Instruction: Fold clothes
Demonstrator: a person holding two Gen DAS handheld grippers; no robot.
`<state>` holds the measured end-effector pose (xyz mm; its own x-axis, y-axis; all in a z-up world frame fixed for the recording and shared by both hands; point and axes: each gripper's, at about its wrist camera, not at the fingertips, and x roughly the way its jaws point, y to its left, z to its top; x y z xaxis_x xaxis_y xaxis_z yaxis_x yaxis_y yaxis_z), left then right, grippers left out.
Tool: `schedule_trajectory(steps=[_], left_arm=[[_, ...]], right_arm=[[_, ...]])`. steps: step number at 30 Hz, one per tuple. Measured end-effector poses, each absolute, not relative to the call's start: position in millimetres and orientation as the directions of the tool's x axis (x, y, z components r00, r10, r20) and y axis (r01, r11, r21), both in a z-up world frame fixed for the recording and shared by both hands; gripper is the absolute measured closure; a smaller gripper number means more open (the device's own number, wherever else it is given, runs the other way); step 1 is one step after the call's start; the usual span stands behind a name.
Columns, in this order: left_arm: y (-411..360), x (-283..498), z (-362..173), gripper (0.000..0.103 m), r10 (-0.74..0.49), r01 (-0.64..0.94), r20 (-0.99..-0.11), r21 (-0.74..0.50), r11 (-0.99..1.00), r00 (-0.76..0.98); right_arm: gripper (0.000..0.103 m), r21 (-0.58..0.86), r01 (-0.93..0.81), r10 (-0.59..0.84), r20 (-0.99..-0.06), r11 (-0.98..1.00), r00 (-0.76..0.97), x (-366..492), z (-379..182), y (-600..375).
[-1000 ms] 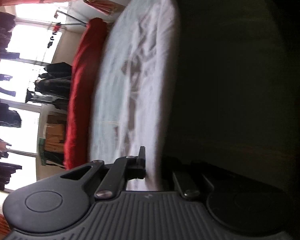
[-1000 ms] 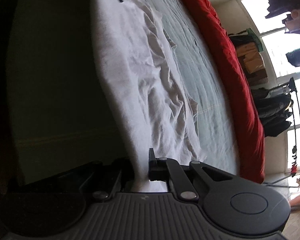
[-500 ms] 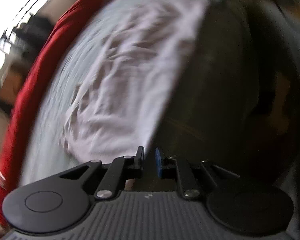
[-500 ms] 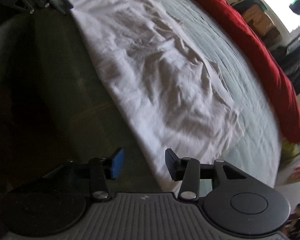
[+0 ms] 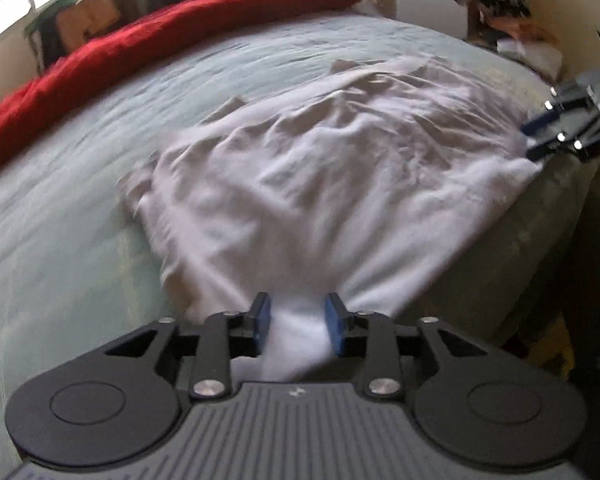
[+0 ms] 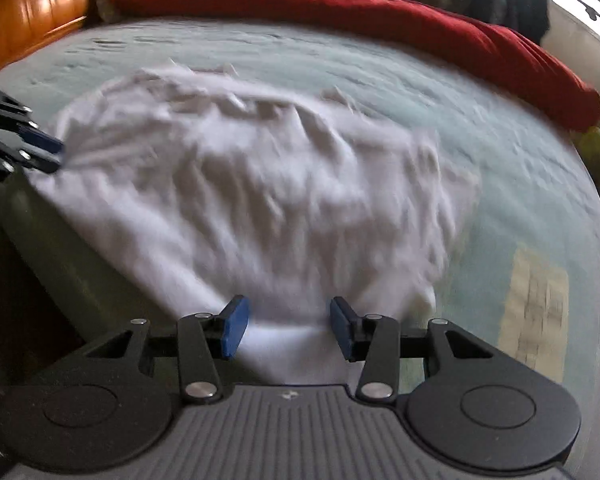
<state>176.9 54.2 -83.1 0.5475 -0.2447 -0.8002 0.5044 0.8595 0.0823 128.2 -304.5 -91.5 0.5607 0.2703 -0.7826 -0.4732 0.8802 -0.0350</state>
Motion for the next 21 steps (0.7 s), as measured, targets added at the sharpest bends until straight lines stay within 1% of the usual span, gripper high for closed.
schedule_trajectory(steps=[3,5,7,9,11,12,14,16,18,19,20,21], left_arm=[[66,180,-69,0.064,-0.222,0.464,-0.807,0.072,0.883,0.547],[63,186,-61,0.055,-0.220,0.449,-0.785,0.082,0.890,0.579],[56,195,-57,0.052,-0.234,0.442,-0.761,0.077,0.894,0.605],[51,204,-60,0.052,-0.243,0.425,-0.751,0.055,0.904,0.614],[54,211,-70,0.052,-0.217,0.375,-0.762,0.036,0.926,0.610],[59,213,-76,0.052,-0.206,0.353,-0.779,0.021,0.935,0.592],[64,207,-78,0.052,-0.220,0.363,-0.781,0.009,0.932,0.584],[66,201,-69,0.052,-0.218,0.374,-0.785,0.019,0.927,0.580],[69,202,-54,0.046,-0.252,0.378,-0.765,-0.013,0.926,0.593],[68,209,-52,0.040,-0.271,0.379,-0.753,-0.032,0.925,0.599],[67,217,-51,0.038,-0.290,0.380,-0.741,-0.051,0.924,0.606],[66,225,-49,0.037,-0.308,0.382,-0.729,-0.069,0.922,0.612]], right_arm=[[0.052,0.003,-0.431,0.280,-0.764,0.903,0.581,116,-84,-318],[0.050,0.008,-0.419,0.290,-0.735,0.908,0.614,115,-74,-315],[0.045,0.021,-0.414,0.310,-0.698,0.910,0.646,117,-64,-310],[0.045,0.049,-0.397,0.325,-0.670,0.916,0.667,124,-64,-302],[0.045,0.080,-0.368,0.326,-0.657,0.926,0.680,130,-69,-297],[0.045,0.101,-0.340,0.318,-0.662,0.935,0.679,132,-73,-299],[0.045,0.127,-0.281,0.288,-0.688,0.951,0.666,134,-85,-307],[0.045,0.153,-0.246,0.281,-0.703,0.957,0.654,130,-95,-321],[0.045,0.194,-0.239,0.305,-0.688,0.951,0.658,126,-90,-329],[0.043,0.202,-0.233,0.307,-0.679,0.951,0.667,126,-86,-331],[0.040,0.196,-0.227,0.299,-0.663,0.954,0.687,128,-79,-331],[0.036,0.193,-0.225,0.297,-0.644,0.955,0.705,132,-73,-330]])
